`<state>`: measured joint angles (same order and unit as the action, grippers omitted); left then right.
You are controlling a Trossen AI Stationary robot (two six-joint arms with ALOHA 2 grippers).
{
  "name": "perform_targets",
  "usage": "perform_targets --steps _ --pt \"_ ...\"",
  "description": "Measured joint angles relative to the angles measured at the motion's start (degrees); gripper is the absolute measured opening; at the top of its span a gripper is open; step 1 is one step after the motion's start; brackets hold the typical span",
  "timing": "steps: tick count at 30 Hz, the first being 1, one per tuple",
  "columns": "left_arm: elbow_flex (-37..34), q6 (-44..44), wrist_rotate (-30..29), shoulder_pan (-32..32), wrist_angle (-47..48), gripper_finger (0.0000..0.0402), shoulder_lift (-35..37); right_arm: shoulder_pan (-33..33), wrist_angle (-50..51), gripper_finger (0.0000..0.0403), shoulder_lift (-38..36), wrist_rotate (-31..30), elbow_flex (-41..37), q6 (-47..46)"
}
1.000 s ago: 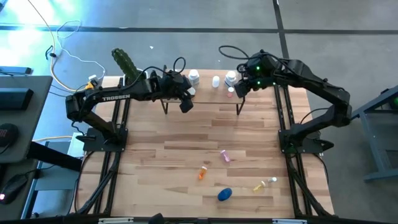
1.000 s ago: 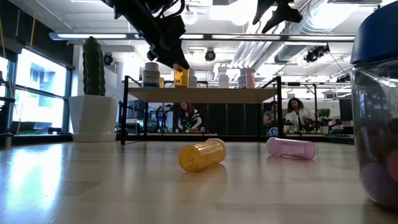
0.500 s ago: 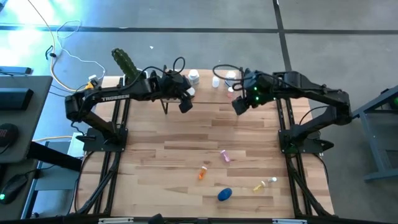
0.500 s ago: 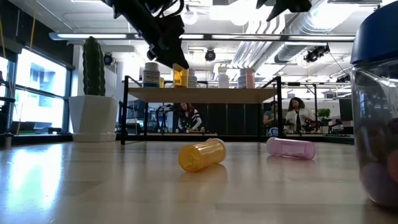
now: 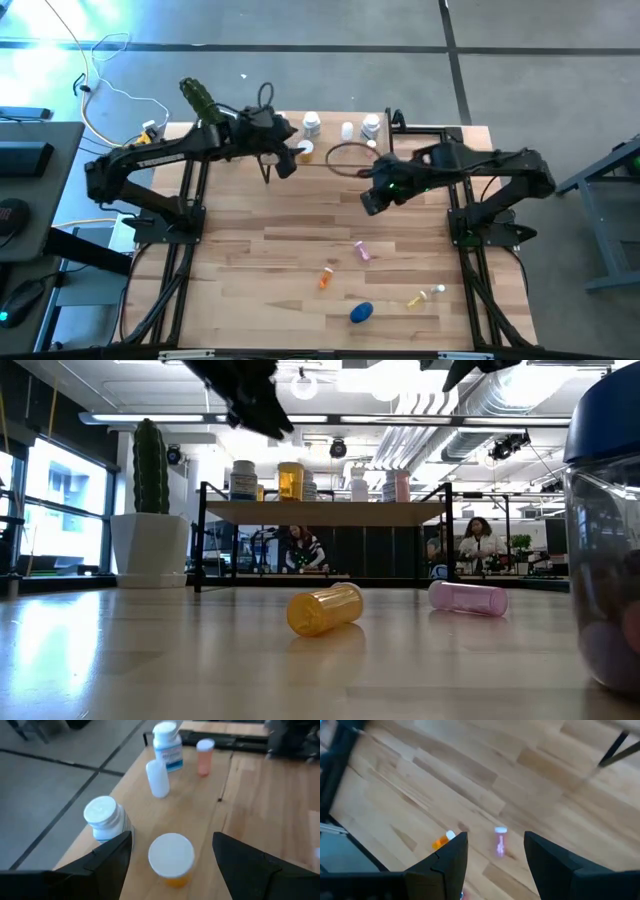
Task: Pick and place medicine bottles onto shelf by color
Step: Put the pink pill bottle on the shelf
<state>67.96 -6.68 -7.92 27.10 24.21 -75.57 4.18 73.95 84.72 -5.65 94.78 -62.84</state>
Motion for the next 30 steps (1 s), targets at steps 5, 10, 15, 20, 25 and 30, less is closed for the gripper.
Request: perform_targets --steps 5,10,15,20,25,30 --pt "0.0 0.9 0.1 -2.3 4.0 0.0268 5.8 2.0 0.0 0.0186 4.0 0.1 0.0 -3.6" --pt "0.0 4.5 3.2 -6.2 10.6 0.0268 10.8 3.7 -0.1 0.0186 8.3 1.3 0.0 -5.0" --pt "-1.5 5.2 6.4 -10.8 15.2 0.0268 14.0 5.2 -0.8 0.0186 12.7 2.9 0.0 -5.4" --pt "-8.1 8.8 6.4 -13.9 14.7 0.0268 17.4 6.4 -2.2 0.0186 16.5 3.2 0.0 -5.2" --pt "-14.1 14.2 6.4 -17.0 11.9 0.0268 19.8 7.2 -2.6 0.0186 20.0 4.7 0.0 -5.3" --pt "-16.9 16.6 6.2 -21.2 10.6 0.0268 20.6 7.9 -2.9 0.0186 23.6 4.8 0.0 -5.3"
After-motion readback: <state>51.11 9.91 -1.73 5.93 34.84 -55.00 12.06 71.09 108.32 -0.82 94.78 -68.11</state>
